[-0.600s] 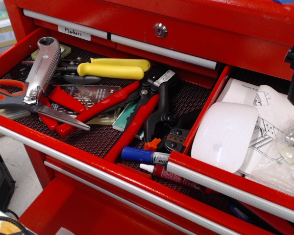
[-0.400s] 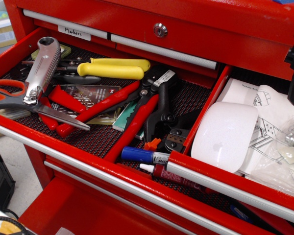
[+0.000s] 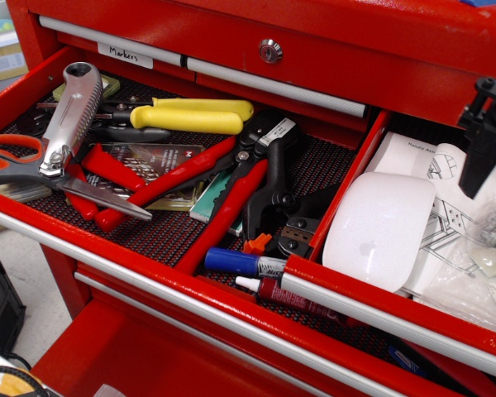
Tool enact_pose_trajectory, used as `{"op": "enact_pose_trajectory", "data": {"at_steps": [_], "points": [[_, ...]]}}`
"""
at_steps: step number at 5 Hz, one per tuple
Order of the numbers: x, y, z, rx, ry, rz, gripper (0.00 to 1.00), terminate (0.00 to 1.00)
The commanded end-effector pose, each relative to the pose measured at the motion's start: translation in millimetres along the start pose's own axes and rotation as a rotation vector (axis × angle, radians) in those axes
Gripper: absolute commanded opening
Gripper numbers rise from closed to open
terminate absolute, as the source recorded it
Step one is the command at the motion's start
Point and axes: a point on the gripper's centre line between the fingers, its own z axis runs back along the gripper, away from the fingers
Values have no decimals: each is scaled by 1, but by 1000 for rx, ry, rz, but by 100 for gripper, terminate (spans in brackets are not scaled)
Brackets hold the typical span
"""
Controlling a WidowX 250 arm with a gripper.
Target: Pick up box cutter and put into drawer
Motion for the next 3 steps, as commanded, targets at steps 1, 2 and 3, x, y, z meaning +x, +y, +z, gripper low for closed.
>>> {"op": "enact_pose_trajectory", "data": {"at_steps": [1, 2, 3], "points": [[19, 89, 26, 217, -18, 33, 100, 0], [18, 137, 21, 274, -62, 60, 100, 0], [12, 185, 8, 316, -134, 56, 100, 0]]}}
